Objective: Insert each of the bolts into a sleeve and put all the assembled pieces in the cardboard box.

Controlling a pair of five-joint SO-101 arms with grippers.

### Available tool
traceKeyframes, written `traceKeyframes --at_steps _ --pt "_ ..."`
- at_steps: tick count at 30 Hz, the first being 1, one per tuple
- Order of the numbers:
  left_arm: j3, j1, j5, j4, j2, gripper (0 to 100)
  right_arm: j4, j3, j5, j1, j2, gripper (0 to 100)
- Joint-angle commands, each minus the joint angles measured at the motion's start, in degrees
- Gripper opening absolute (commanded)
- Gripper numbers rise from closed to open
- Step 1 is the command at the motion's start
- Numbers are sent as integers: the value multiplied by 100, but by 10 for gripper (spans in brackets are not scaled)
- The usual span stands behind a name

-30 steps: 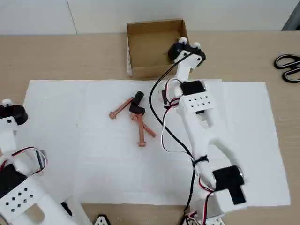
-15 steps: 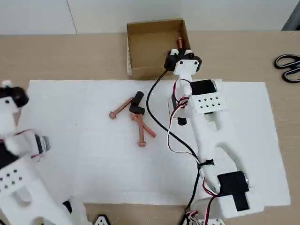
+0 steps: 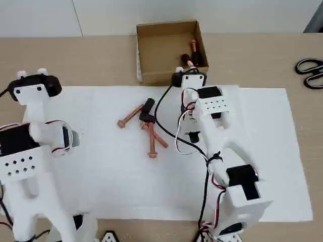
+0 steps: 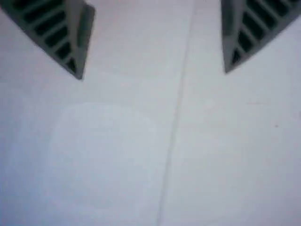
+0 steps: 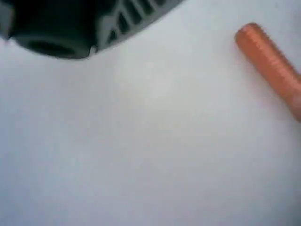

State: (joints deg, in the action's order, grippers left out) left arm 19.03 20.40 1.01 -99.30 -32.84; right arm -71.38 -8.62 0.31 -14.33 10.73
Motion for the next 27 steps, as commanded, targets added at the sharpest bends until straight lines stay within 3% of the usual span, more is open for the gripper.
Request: traceKeyframes --at_steps 1,5,27 --pt "-259 -35 -26 -88 0 182 40 334 114 119 -4 43" --pt "-259 -35 -26 -97 0 182 40 334 132 338 -4 111" --pt "-259 -53 -35 -97 0 182 -233 325 281 426 171 116"
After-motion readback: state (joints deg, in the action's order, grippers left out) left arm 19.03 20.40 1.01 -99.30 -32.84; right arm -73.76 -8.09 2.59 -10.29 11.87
